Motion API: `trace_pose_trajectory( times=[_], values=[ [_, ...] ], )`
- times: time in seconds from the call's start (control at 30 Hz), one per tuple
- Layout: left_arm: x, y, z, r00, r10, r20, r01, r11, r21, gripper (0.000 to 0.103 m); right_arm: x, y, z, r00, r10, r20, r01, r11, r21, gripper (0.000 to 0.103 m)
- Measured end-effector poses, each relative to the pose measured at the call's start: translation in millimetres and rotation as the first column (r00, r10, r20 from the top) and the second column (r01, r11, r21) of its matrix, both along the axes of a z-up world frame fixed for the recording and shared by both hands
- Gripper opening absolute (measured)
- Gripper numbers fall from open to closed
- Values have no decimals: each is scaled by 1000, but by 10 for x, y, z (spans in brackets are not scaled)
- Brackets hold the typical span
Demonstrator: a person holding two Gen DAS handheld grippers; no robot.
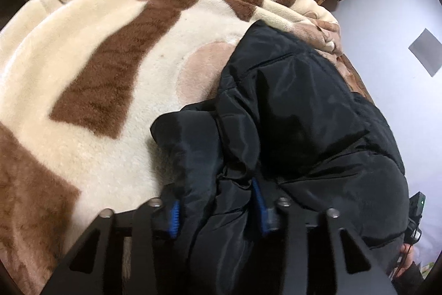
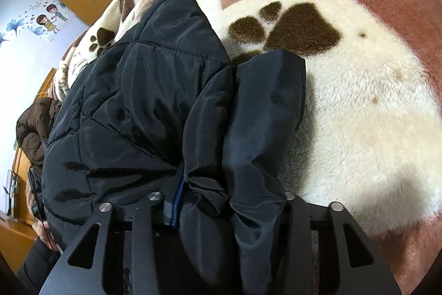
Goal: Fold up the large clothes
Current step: 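Grasp the folded jacket edge with both tools and lift it, then fold the held edge over the jacket with both tools and release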
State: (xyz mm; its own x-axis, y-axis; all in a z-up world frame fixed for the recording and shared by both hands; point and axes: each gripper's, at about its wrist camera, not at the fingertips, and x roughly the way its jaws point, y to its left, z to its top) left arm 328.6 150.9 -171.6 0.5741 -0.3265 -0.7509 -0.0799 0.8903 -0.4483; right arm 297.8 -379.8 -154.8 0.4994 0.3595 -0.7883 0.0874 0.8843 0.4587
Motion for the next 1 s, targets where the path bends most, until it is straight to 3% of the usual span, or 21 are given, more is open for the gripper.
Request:
trace_pose_trajectory(
  times=[0.17,0.47,0.73,1.0],
  values=[
    [-87,24,221,1000,8,20,-9,1000,10,26,-32,45,207,1000,0,15,1,1000,-17,27],
    [-238,77,895,991,14,130,-16,1000,16,23,-91,84,803,993,20,115,-19,1000,-7,23],
    [-36,211,1417,979,20,204,-26,999,25,23,164,231,1289,976,55,212,-58,998,9,23],
    [325,333,1721,968,23,251,-37,998,51,23,573,355,1477,965,65,255,-72,997,20,23]
  ],
)
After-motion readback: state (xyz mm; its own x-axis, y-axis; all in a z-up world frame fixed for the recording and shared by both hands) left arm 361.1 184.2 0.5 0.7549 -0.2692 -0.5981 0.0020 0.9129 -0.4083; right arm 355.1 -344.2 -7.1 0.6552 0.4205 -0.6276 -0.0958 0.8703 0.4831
